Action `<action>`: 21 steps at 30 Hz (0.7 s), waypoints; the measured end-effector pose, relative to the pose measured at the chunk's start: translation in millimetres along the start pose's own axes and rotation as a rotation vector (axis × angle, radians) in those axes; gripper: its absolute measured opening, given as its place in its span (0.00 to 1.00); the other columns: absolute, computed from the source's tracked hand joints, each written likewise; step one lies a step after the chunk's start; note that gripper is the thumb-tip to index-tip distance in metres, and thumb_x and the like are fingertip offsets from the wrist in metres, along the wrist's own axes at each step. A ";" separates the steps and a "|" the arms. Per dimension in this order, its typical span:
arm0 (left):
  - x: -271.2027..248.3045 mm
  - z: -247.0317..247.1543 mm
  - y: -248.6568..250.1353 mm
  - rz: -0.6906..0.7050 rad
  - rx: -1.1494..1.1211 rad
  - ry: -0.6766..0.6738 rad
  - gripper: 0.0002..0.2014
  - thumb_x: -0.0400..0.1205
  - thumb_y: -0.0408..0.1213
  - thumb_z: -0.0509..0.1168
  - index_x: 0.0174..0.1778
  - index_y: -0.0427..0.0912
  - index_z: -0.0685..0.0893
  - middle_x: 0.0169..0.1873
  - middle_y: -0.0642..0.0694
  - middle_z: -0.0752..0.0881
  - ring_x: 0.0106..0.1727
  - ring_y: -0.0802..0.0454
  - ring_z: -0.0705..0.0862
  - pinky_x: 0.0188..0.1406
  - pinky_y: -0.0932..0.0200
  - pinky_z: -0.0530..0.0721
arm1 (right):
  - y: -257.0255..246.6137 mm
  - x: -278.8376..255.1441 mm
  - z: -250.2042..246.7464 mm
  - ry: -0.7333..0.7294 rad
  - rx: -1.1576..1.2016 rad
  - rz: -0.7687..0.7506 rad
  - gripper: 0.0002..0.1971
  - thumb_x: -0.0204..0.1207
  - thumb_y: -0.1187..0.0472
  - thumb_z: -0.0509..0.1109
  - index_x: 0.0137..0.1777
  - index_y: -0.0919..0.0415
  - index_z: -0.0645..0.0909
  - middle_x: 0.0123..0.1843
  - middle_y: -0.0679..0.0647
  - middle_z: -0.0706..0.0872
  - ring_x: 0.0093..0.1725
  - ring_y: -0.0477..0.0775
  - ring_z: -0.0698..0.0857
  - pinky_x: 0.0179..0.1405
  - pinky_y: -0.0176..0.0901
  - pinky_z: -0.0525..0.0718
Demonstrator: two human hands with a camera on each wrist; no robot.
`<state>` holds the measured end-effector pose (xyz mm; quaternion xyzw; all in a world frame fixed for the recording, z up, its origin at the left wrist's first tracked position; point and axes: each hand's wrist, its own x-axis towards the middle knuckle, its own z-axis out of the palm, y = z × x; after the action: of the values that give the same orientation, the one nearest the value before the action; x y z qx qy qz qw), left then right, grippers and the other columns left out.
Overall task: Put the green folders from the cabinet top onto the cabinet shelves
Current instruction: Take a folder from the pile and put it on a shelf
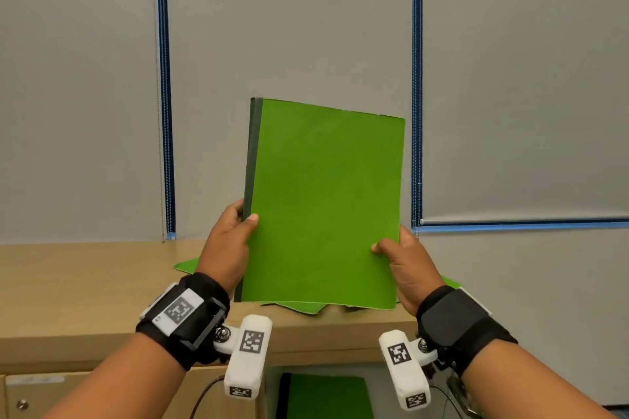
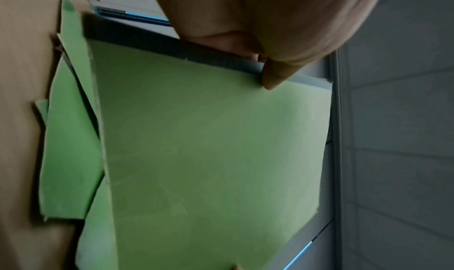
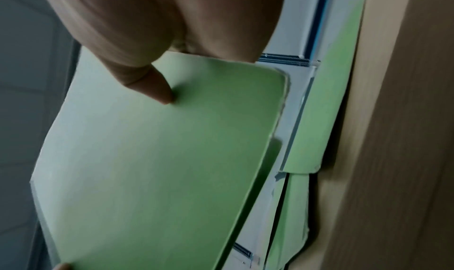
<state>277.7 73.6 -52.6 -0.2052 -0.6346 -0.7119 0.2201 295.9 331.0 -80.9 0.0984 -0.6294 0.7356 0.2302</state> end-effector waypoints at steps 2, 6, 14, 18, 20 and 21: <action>-8.1 1.3 5.7 -0.008 -0.093 -0.030 0.15 0.87 0.29 0.55 0.69 0.42 0.77 0.59 0.44 0.88 0.58 0.49 0.88 0.54 0.53 0.87 | 0.2 1.6 -4.5 0.050 -0.107 -0.072 0.28 0.64 0.62 0.71 0.66 0.49 0.75 0.64 0.56 0.84 0.64 0.61 0.83 0.67 0.67 0.80; -26.6 -1.5 -4.6 -0.031 -0.136 -0.061 0.13 0.85 0.28 0.58 0.66 0.39 0.76 0.57 0.41 0.89 0.57 0.46 0.88 0.58 0.47 0.84 | 2.5 -1.8 -18.3 0.049 -0.060 -0.064 0.34 0.66 0.65 0.73 0.74 0.51 0.69 0.69 0.54 0.82 0.68 0.57 0.80 0.68 0.59 0.79; -79.5 -19.2 -92.1 -0.188 -0.069 -0.011 0.12 0.84 0.22 0.58 0.61 0.39 0.77 0.59 0.39 0.87 0.56 0.47 0.86 0.57 0.52 0.84 | 63.4 -48.4 -34.6 -0.015 -0.037 0.140 0.18 0.74 0.78 0.62 0.57 0.62 0.83 0.54 0.64 0.90 0.50 0.65 0.89 0.46 0.56 0.87; -117.1 -22.6 -133.7 -0.241 -0.092 -0.007 0.14 0.85 0.20 0.55 0.58 0.41 0.77 0.55 0.47 0.87 0.54 0.54 0.86 0.44 0.68 0.85 | 115.4 -72.7 -44.5 -0.036 0.000 0.250 0.18 0.75 0.79 0.60 0.57 0.63 0.83 0.54 0.65 0.90 0.48 0.63 0.88 0.46 0.56 0.87; -135.7 -24.6 -159.2 -0.269 -0.107 0.020 0.14 0.85 0.20 0.54 0.58 0.41 0.77 0.53 0.48 0.87 0.53 0.54 0.85 0.40 0.70 0.84 | 145.3 -84.5 -49.5 -0.040 0.018 0.296 0.17 0.75 0.79 0.59 0.56 0.63 0.83 0.55 0.66 0.89 0.51 0.65 0.86 0.54 0.63 0.84; -144.7 -25.8 -171.7 -0.283 -0.107 0.031 0.13 0.85 0.21 0.54 0.59 0.41 0.76 0.54 0.48 0.87 0.54 0.54 0.85 0.41 0.70 0.85 | 158.2 -89.9 -51.9 -0.035 0.023 0.317 0.17 0.74 0.79 0.59 0.55 0.63 0.84 0.55 0.66 0.89 0.52 0.65 0.86 0.57 0.65 0.82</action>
<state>297.3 72.5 -277.8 -0.1143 -0.6148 -0.7717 0.1160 308.8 346.0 -269.1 0.0131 -0.6327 0.7679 0.0989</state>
